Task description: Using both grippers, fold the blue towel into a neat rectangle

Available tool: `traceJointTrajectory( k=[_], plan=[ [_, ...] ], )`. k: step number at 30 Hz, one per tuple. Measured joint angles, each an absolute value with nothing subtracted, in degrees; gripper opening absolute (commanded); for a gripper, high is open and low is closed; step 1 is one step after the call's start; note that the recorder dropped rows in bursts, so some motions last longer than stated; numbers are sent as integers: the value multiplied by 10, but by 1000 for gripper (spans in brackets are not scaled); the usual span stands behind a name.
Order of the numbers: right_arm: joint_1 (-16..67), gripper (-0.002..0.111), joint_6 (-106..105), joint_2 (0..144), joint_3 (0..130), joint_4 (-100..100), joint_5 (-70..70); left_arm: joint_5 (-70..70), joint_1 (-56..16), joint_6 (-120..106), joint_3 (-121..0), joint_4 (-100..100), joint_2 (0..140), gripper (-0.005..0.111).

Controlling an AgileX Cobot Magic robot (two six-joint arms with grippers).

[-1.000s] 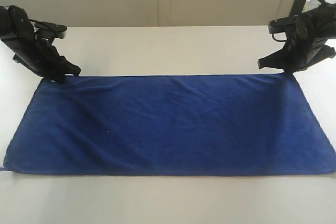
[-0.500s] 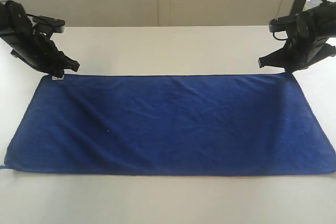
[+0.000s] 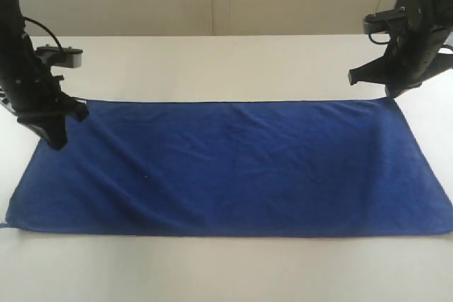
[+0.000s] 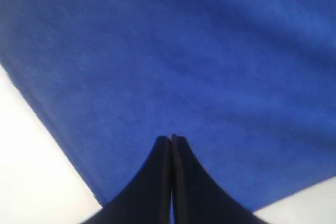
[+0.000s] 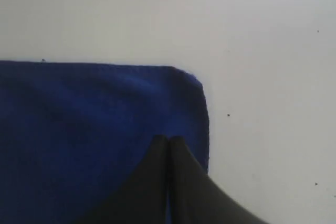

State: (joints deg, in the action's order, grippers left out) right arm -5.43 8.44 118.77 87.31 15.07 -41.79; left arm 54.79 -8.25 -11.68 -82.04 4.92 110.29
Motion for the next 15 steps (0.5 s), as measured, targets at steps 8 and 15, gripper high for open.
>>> traceJointTrajectory(
  k=[8,15],
  plan=[
    [-51,0,83,1188,850,149,-414,478,-99,-110,-655,39,1025,0],
    [-51,0,83,1188,829,149,-391,439,-99,-97,-586,28,1018,0]
  ],
)
